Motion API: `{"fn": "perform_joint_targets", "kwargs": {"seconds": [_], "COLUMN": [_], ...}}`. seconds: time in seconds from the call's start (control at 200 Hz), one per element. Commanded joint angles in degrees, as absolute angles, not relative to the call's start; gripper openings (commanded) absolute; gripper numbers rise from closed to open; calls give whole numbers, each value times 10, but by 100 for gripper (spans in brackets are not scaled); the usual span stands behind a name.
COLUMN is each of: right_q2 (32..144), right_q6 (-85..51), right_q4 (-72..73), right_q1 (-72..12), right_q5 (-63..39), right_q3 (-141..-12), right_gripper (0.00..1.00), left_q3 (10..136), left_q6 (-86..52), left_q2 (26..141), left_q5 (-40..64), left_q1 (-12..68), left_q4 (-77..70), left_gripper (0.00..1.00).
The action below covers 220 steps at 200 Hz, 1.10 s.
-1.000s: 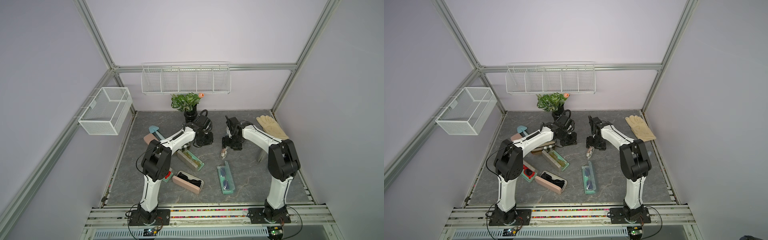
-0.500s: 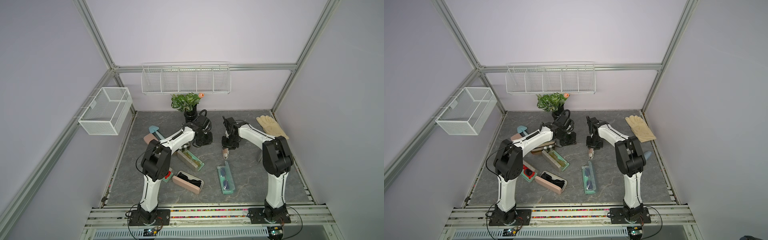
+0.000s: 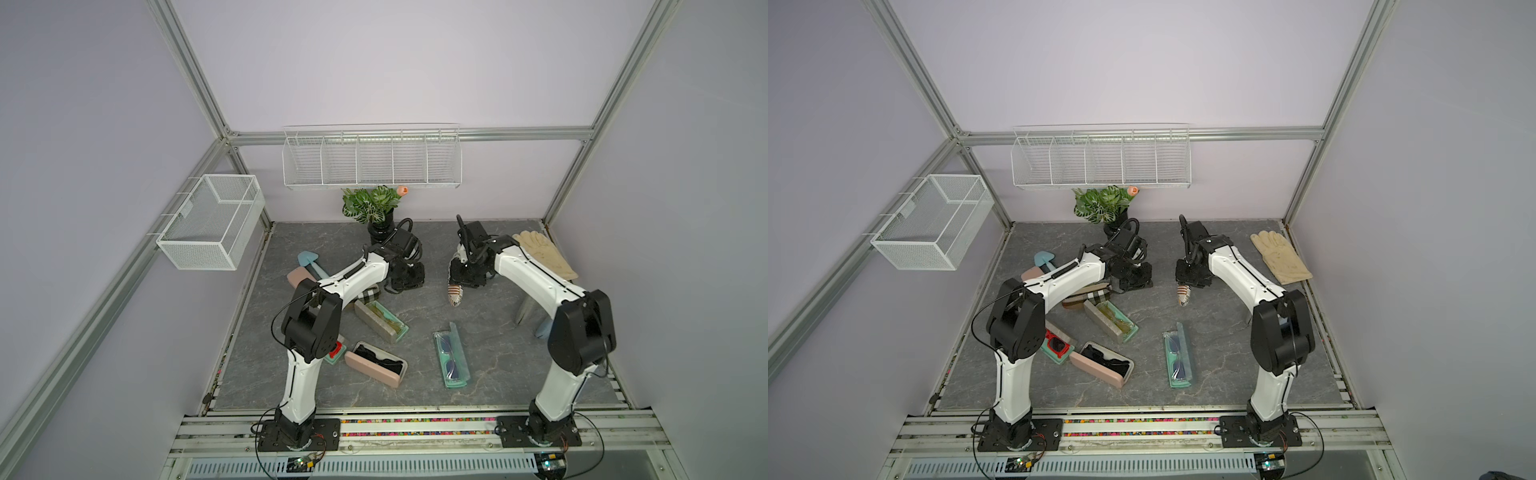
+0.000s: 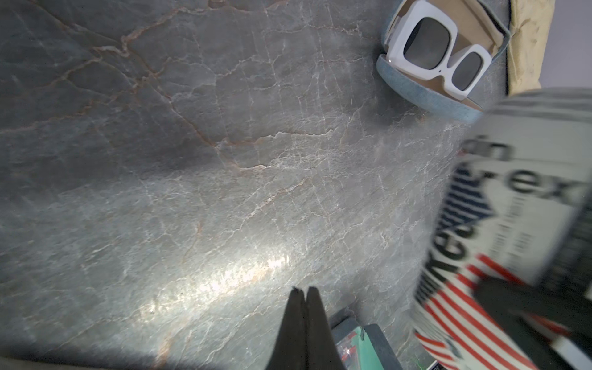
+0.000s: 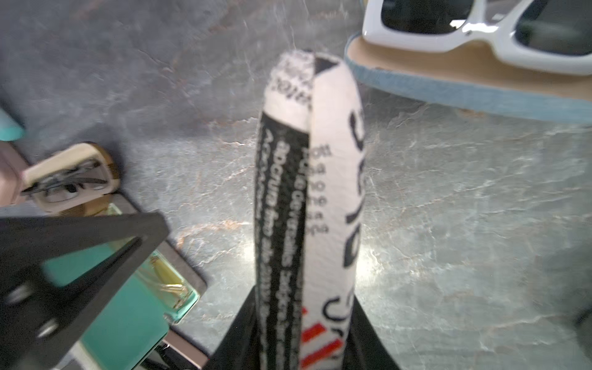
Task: Close the glasses case
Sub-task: Pick up the glasses case at the center of the board, then place the glasses case at the center of the board.
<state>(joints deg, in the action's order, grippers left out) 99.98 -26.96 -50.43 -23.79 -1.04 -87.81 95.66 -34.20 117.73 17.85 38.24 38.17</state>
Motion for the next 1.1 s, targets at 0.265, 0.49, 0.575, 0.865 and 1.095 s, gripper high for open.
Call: {"fn": "perform_joint_targets", "kwargs": {"seconds": [0.265,0.49,0.575,0.865,1.095], "right_q2": [869,903,928,1000,1043], "right_q6": [-250,-238,-238,-239,-232], "right_q4": [-555,-519,-511,-476,-468], "right_q1": [-132,-70,-59,-30,-9], "right_q5": [50,43,46,38,18], "right_q3": [-777,-754,-755,-755,-764], "right_gripper": [30,30,30,31,31], "left_q3": [942,939,937,935,936], "left_q6": [-342,-344,-344,-345,-345], "left_q2": [1156,1158,1157,1162,1163], "left_q5": [186,185,182,178,176], "left_q1": [381,381,381,381,381], "left_q4": [369,368,369,373,375], "left_gripper": [0,0,0,0,0]}}
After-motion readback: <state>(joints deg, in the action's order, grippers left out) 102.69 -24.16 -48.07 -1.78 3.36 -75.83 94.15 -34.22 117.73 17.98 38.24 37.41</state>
